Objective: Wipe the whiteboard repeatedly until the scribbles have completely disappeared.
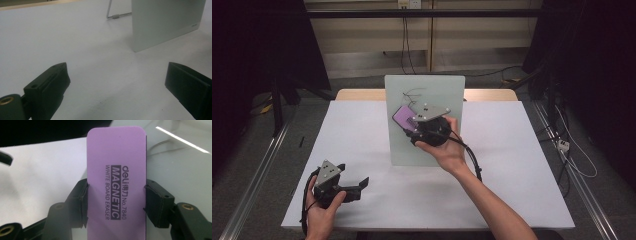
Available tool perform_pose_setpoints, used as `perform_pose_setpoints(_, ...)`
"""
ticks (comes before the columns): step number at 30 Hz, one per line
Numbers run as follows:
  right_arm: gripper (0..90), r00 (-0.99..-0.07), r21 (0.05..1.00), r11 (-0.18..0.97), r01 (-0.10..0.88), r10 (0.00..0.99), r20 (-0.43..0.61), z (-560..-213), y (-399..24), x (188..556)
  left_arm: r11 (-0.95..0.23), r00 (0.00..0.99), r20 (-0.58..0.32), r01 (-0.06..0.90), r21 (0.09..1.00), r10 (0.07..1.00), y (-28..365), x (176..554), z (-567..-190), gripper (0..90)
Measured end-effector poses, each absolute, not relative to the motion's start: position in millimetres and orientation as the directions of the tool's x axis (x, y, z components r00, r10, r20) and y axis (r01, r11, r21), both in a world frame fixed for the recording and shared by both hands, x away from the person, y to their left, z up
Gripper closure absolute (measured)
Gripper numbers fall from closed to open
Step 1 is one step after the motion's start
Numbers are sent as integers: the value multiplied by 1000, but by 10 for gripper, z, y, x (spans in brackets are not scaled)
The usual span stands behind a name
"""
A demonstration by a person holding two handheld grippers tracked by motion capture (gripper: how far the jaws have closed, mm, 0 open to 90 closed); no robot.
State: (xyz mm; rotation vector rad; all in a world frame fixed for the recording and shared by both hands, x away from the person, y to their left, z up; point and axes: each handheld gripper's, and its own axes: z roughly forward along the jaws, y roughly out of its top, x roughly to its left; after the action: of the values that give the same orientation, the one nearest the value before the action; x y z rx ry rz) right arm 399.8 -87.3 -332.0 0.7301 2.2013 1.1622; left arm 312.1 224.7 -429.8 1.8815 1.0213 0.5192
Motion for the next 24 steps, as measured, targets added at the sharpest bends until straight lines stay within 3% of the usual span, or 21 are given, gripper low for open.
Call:
perform_pose_setpoints(7, 417, -645, 890, 410, 201, 739, -194, -3069, -1165, 4042, -252, 570, -51, 439, 862, 820, 2256, 3114, -4295, 51)
perform_pose_setpoints(15, 417, -599, 895, 408, 179, 767, -230, -2836, -1266, 4094, -247, 571, -55, 438, 865, 819, 2260, 3115, -4293, 56)
perform_pose_setpoints(24, 417, -608, 890, 423, 170, 756, -243, -2924, -1099, 4090, -253, 574, -52, 438, 862, 817, 2247, 3116, -4292, 54)
